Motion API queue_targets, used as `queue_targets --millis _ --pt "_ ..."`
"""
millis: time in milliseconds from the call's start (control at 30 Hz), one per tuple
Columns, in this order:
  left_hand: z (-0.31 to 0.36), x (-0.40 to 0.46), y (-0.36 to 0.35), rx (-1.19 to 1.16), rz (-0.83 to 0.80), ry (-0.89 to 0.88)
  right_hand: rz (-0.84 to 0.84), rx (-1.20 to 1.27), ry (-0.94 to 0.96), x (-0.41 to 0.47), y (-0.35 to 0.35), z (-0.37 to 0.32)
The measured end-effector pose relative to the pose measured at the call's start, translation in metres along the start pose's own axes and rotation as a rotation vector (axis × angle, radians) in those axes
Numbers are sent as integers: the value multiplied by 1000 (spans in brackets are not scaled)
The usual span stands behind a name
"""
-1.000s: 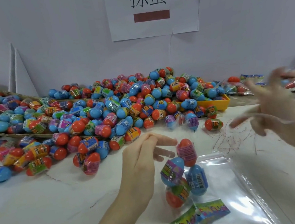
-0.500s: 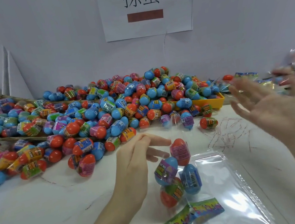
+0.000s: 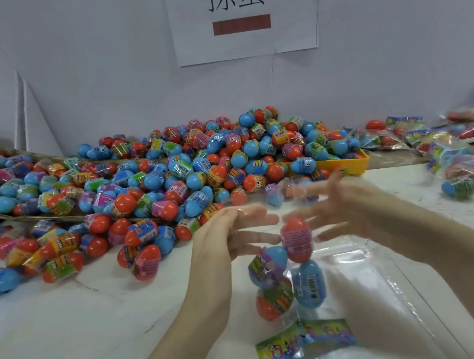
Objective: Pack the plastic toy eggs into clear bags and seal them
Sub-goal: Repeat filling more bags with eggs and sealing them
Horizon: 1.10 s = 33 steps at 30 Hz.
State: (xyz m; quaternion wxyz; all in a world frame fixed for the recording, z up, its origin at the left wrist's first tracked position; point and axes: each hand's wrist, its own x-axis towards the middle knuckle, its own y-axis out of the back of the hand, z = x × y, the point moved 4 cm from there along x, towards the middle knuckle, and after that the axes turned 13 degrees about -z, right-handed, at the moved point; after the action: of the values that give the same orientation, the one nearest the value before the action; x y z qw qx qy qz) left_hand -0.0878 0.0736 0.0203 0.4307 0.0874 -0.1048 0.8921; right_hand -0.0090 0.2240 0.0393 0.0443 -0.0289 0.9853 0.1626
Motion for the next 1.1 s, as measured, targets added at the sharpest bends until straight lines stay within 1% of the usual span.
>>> queue_targets --millis 33,67,200,333,433,533,700,800,900,1100 --pt "-1 0 0 -5 -6 11 -74 -4 -10 2 -5 2" --pt "-1 1 0 -3 -8 20 -96 -44 9 3 -9 4" --pt "-5 2 2 1 2 104 22 127 68 2 -9 8" --pt "-14 5 10 24 -14 304 47 169 89 3 -8 8" --pt "-16 4 13 55 -71 377 81 213 81 2 -5 9" --pt "-15 2 16 0 -44 341 90 227 74 1 -3 9" --pt "-10 0 15 13 -42 272 25 225 43 0 -7 9" --pt "-10 2 15 12 -28 269 42 253 37 1 -5 11" --pt "-11 2 16 -38 0 267 51 283 27 1 -3 12" --pt "-16 1 21 -106 71 304 24 334 3 1 -2 16"
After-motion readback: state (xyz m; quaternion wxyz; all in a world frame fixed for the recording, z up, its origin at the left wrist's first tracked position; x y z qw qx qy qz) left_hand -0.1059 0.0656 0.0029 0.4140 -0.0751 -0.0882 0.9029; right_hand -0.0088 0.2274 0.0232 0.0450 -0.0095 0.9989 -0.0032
